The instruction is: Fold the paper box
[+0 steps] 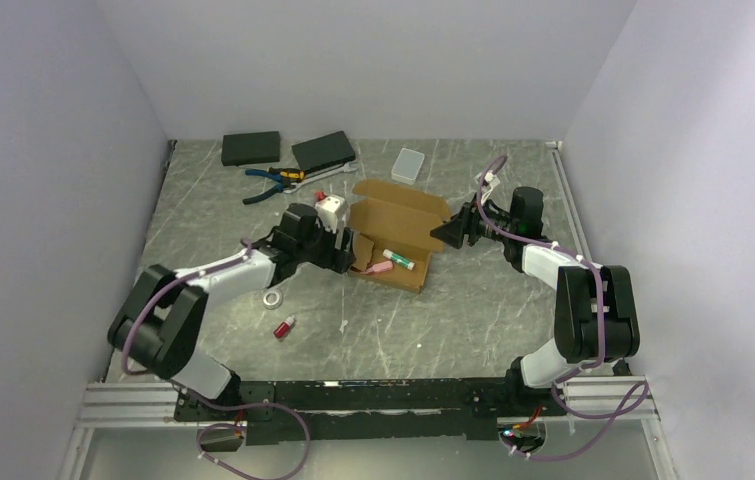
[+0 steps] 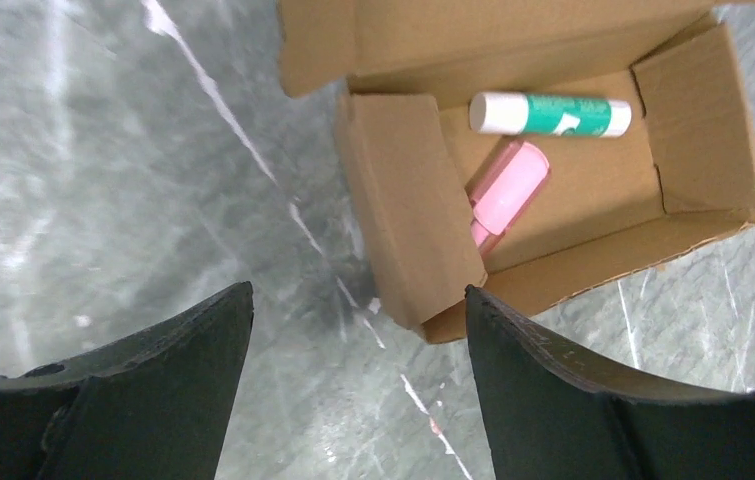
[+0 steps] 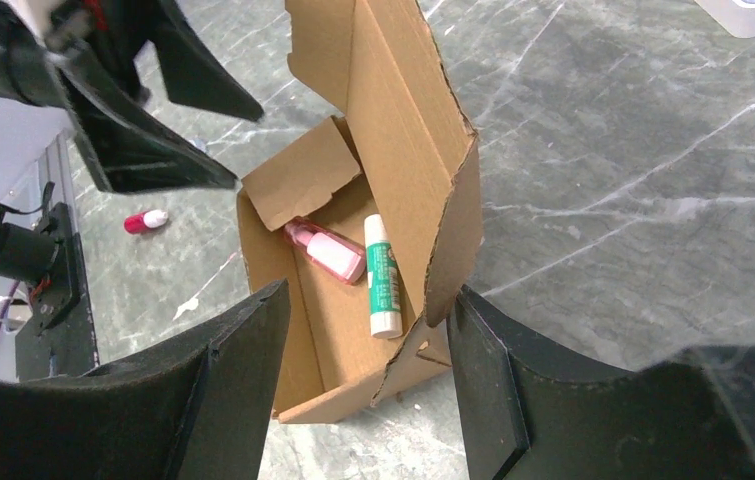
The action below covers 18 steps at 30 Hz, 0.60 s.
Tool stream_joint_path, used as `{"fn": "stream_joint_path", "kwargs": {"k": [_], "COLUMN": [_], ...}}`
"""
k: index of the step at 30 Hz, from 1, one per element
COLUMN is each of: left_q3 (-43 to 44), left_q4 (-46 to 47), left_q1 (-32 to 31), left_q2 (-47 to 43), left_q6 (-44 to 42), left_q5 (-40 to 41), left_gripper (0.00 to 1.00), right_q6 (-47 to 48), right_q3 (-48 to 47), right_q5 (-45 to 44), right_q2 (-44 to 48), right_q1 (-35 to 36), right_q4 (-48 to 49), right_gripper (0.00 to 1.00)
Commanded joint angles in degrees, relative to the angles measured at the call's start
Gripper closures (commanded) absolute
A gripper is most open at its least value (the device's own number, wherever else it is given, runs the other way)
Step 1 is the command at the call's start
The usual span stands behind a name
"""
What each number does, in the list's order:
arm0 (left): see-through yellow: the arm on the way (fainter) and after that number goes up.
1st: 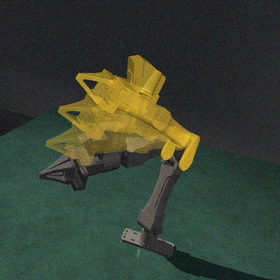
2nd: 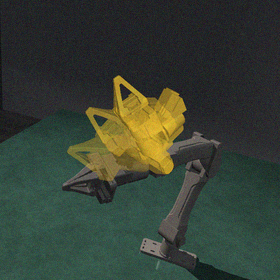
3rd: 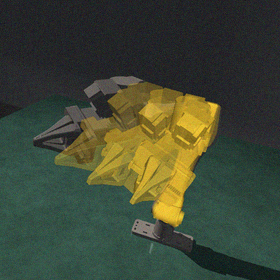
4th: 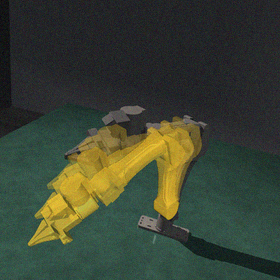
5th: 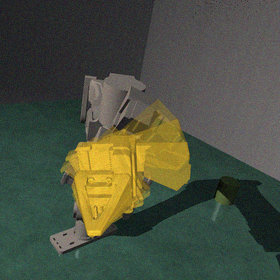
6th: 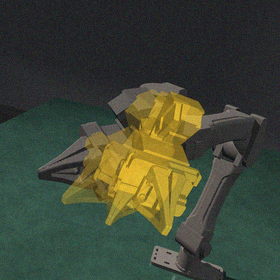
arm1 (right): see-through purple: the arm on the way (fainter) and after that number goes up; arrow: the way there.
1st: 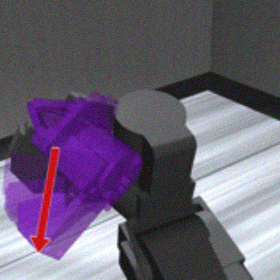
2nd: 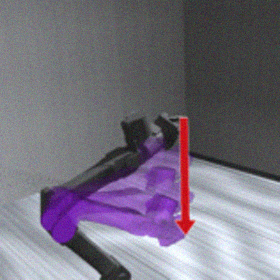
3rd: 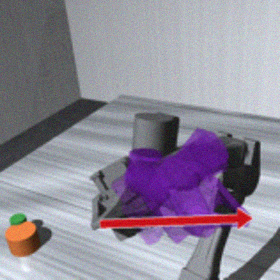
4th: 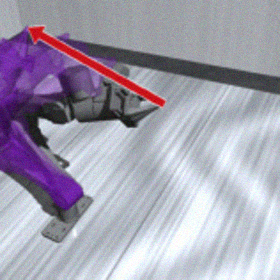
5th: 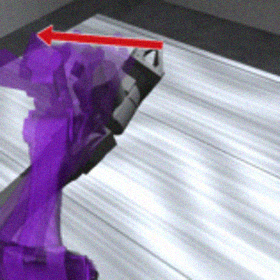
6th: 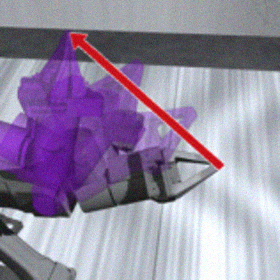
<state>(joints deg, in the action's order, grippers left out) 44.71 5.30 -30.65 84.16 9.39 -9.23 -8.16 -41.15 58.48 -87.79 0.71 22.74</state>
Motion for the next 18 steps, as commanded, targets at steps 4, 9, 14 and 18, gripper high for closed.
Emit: {"fn": "stream_joint_path", "kwargs": {"k": [4,9,14,18], "left_q3": [5.92,8.49,11.21,11.72], "left_q4": [3.52,4.59,2.82,1.66], "left_q1": [-0.43,-0.46,-0.83,-2.6], "left_q2": [9.36,14.54,19.32,19.97], "left_q6": [5.53,7.89,9.42,8.42], "left_q5": [-5.18,-1.88,1.58,5.87], "left_gripper": [0.2,0.3,0.46,0.63], "right_q6": [-0.16,-0.31,-0.44,-0.39], "right_q3": [-1.83,-1.83,-1.84,-1.83], "right_q5": [1.46,1.72,1.9,1.9], "right_q2": [0.18,0.01,0.17,0.25], "right_q1": [-0.36,-0.36,-0.36,-0.36], "right_q4": [2.99,3.23,3.39,3.36], "right_gripper": [0.38,0.38,0.38,0.38]}}
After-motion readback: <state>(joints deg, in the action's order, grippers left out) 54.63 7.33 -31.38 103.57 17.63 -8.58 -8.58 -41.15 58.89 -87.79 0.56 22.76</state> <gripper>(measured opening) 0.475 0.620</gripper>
